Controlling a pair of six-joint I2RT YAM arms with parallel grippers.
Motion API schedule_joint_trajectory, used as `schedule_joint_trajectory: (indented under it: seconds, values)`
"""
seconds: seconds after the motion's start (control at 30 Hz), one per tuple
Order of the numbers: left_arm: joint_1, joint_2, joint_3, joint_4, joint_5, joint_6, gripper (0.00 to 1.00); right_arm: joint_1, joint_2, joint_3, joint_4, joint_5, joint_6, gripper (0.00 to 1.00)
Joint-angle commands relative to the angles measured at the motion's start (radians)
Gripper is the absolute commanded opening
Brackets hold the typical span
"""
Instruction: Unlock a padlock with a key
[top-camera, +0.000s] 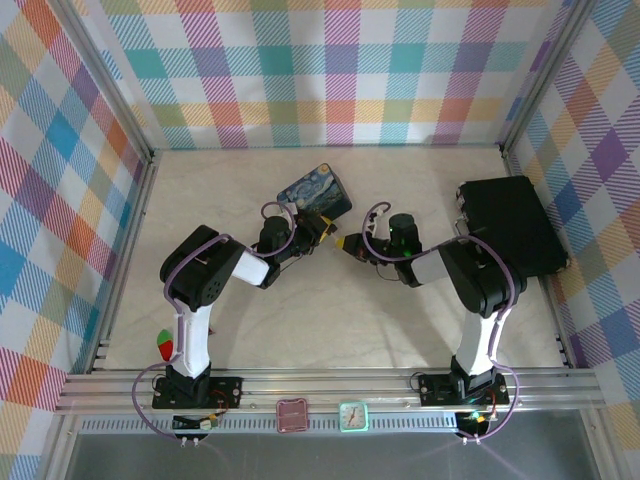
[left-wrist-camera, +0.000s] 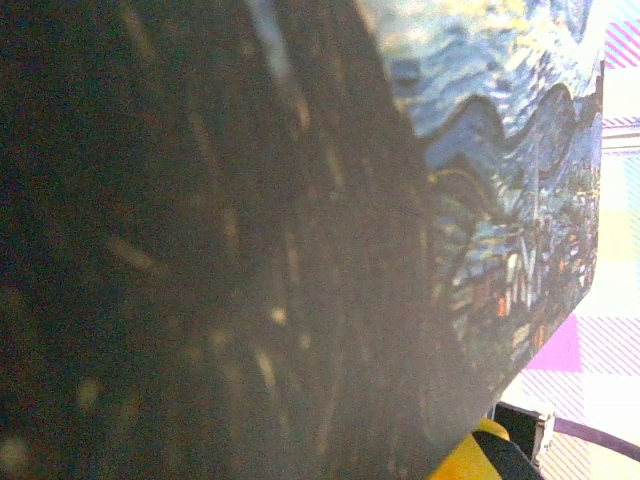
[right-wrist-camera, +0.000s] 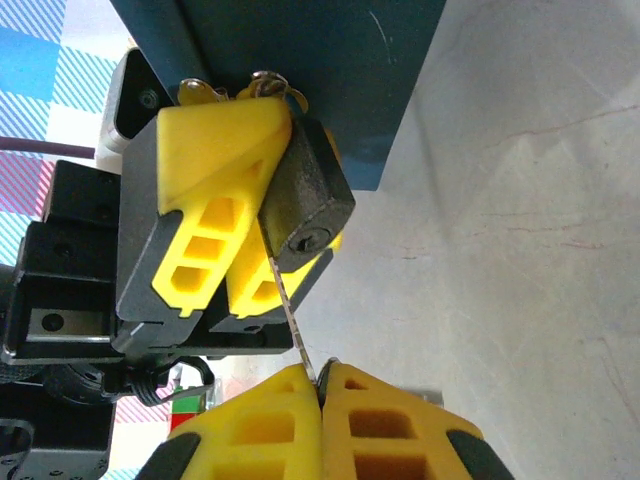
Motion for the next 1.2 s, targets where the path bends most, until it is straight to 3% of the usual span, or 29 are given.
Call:
schedule_joint_trajectory:
  seconds: [0.0,1.17]
  values:
    - [0.006,-0.018,0.021,0.036,0.031,-0.027,0.00,-0.004,-0.023,-0.050,0.027,0.022,-0.002,0.00]
    - [0.008,-0.029,-0.042,0.103,0.048,-0.033,0.00,-0.011,-0.002,0.071,-0.029,-0.020,0.013,0.00]
